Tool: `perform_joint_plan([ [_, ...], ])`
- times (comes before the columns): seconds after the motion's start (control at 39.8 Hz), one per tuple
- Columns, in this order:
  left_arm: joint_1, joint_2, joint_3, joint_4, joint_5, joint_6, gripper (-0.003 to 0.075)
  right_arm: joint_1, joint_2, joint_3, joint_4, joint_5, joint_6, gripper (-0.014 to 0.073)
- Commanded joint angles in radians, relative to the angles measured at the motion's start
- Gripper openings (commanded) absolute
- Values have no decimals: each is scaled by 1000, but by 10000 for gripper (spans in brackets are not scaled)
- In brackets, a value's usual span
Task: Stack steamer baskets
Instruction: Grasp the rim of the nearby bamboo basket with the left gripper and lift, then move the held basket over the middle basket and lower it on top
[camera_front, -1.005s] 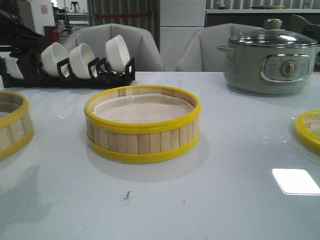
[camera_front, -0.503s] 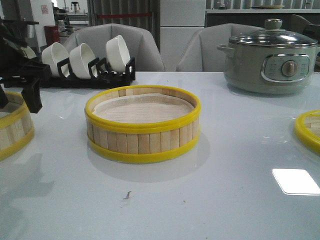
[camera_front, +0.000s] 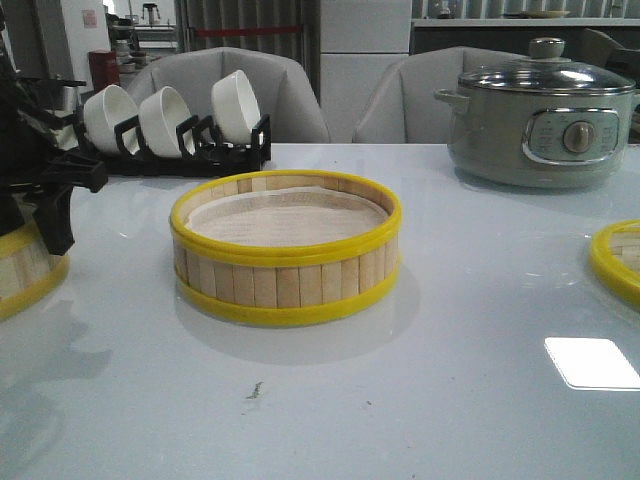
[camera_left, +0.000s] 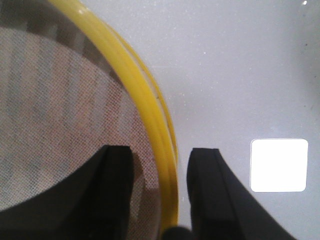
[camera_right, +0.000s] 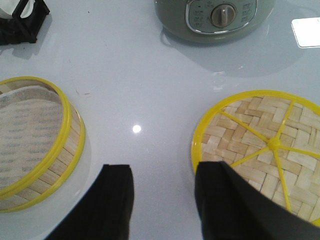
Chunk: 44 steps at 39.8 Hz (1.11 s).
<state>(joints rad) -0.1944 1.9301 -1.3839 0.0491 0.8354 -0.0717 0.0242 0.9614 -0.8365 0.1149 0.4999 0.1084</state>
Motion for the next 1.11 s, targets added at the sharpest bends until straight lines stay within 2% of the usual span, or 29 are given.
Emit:
perform_joint_plan([
  [0.0, 0, -50, -30, -6, -17, -7, 215, -3, -8, -37, 6, -70, -8, 414],
  [0.1, 0, -50, -30, -4, -11, -4, 76, -3, -8, -37, 6, -74, -8, 414],
  [0.28, -13, -65, -67, 22, 28, 10, 94, -3, -8, -37, 6, -75, -8, 414],
  [0.5, -85, -82, -254, 39, 126, 14, 94, -3, -8, -37, 6, -79, -8, 414],
  [0.75, -262, -82, -477, 37, 203, 51, 94, -3, -8, -37, 6, -81, -8, 414],
  [1.08, -489, -48, -545, 37, 199, 80, 94, -3, -8, -37, 6, -81, -8, 414],
])
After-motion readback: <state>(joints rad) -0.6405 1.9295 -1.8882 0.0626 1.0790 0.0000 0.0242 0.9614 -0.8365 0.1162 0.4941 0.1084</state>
